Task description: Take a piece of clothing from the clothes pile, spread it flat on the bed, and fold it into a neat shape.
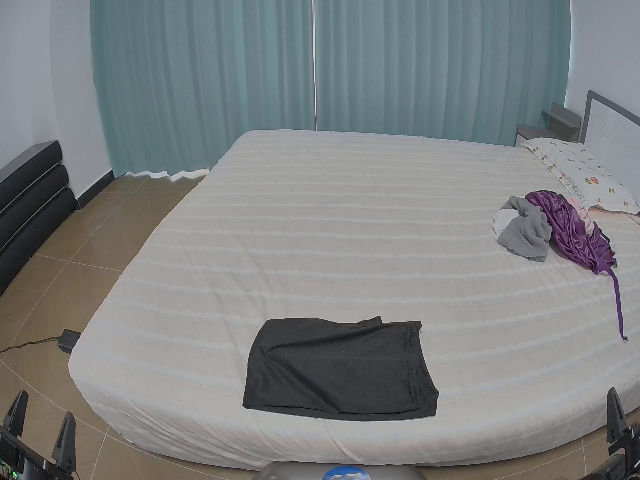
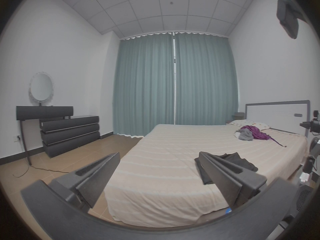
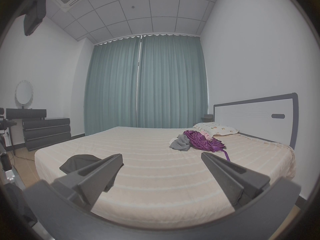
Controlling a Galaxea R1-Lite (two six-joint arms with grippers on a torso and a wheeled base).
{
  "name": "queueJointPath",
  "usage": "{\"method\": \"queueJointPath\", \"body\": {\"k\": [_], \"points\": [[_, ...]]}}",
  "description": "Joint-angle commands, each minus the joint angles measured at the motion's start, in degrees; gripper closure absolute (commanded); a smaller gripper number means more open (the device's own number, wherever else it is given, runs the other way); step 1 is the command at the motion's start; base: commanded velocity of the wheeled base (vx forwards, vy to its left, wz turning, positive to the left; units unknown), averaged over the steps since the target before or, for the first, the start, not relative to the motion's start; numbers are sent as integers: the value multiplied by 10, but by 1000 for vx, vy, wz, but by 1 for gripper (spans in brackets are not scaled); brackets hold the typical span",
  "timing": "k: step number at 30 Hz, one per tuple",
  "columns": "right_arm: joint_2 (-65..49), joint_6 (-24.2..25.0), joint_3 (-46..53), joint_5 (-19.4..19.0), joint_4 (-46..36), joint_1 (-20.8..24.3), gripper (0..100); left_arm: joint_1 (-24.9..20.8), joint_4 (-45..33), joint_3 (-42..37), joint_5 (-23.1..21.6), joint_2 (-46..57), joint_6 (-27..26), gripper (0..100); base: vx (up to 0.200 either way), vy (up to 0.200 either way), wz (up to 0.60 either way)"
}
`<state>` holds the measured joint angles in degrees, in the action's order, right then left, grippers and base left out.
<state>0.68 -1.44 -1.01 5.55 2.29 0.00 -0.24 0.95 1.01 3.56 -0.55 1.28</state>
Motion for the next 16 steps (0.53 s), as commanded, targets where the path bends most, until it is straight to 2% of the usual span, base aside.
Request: {"method": "queueJointPath", "body": {"k": [1,3,5,11,16], "points": [[-6,-22,10,-7,9,-1,0,1,-8,-10,-8,5,-1,0,0,0,0],[-6,-1,9,-19,7,-1,0,1,-8,-10,-13,5,-8,0,0,0,0],[-5,27,8,-36,-31,-2,0,0,-8,-10,-13,5,-10,0,0,0,0],[-6,10,7,-38,-30,-2,0,1,-9,-10,-13,5,-10,0,0,0,0],[-6,16,9,-48,-26,0,0,1,-9,-10,-10,5,-3,0,0,0,0]]}}
